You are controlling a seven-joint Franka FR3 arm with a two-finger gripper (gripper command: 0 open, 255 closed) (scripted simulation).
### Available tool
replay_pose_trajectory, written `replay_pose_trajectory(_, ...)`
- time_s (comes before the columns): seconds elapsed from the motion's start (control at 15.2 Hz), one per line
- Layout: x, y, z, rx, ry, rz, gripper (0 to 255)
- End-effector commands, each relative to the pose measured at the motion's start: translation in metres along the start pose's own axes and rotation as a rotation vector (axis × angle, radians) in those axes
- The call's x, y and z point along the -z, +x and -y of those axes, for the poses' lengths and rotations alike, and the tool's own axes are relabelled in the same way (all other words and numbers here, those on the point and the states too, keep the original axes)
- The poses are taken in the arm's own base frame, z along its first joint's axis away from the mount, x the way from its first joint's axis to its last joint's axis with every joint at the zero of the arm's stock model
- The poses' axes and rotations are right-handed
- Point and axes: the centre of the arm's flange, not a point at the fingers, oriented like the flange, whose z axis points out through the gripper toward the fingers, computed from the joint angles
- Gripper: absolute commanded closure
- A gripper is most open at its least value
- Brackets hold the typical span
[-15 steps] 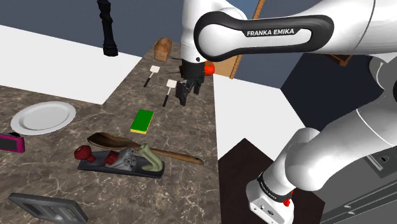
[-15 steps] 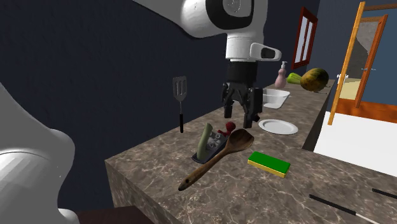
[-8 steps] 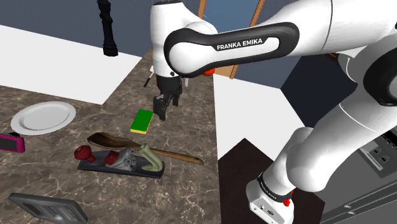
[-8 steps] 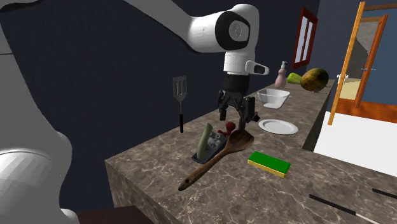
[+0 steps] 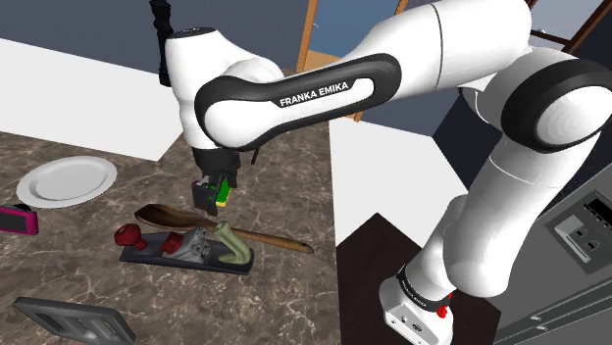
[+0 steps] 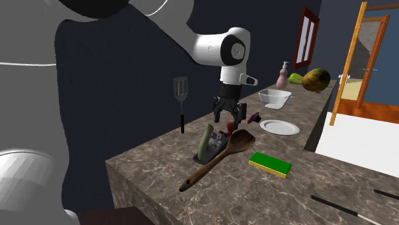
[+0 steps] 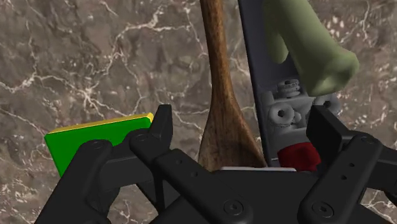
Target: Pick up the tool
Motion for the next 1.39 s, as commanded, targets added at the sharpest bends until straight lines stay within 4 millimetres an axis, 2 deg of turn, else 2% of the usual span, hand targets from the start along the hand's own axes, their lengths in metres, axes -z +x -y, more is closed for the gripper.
replay_pose_trajectory(0.0,-0.01,0.015,0.019,0.042,0.004,0.008,0)
replay_pose_trajectory(0.33,-0.032,0.045,0.071,0.142,0.014,0.027,0)
replay_pose_trajectory(0.79,-0.069,0.05,0.071,0.142,0.014,0.027,0)
replay_pose_trajectory(0.92,-0.072,0.051,0.071,0.142,0.014,0.027,0)
replay_pose_trajectory(0.99,-0.071,0.05,0.071,0.142,0.014,0.027,255)
replay_pose_trajectory(1.32,-0.071,0.049,0.071,0.142,0.014,0.027,255)
